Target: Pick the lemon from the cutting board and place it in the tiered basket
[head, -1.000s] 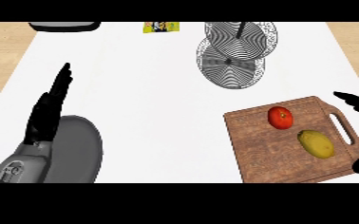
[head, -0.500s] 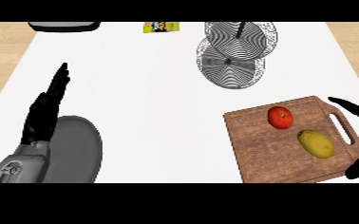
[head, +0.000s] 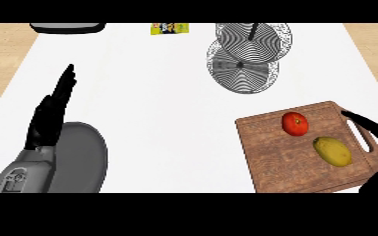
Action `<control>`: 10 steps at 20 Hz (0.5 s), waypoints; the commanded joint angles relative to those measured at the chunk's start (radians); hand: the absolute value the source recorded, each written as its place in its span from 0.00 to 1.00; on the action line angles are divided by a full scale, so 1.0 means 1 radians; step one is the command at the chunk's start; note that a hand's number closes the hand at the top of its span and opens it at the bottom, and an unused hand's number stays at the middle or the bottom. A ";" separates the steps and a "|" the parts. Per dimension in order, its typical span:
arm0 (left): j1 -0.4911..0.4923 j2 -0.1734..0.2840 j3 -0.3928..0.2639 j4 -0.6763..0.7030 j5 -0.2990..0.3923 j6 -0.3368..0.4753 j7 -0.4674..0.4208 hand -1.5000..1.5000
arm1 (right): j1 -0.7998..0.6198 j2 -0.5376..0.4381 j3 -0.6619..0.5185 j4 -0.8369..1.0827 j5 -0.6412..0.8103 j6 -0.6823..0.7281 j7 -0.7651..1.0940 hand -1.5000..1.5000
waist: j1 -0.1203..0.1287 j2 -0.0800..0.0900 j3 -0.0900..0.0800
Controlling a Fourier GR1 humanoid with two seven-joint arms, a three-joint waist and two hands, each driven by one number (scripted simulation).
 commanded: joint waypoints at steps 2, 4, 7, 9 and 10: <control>-0.004 -0.021 0.023 0.007 -0.029 -0.019 -0.011 0.50 | -0.047 0.035 -0.030 0.015 0.032 0.071 0.043 0.00 | 0.001 0.000 0.000; -0.008 -0.021 0.050 0.058 0.008 -0.056 -0.050 0.50 | -0.066 0.035 -0.044 0.066 0.044 0.074 0.010 0.00 | 0.002 0.001 0.000; 0.023 -0.001 0.071 -0.021 -0.010 -0.067 -0.001 0.50 | -0.054 0.088 -0.014 0.103 0.117 0.026 -0.019 0.00 | 0.004 0.001 0.000; -0.014 -0.008 0.084 0.008 -0.009 -0.090 -0.003 0.50 | -0.045 0.094 -0.039 0.118 0.126 0.037 -0.056 0.00 | 0.002 0.001 0.000; 0.035 -0.073 0.026 0.003 -0.067 -0.022 -0.035 0.50 | -0.085 0.091 -0.030 0.169 0.144 0.023 -0.083 0.00 | 0.004 0.001 0.000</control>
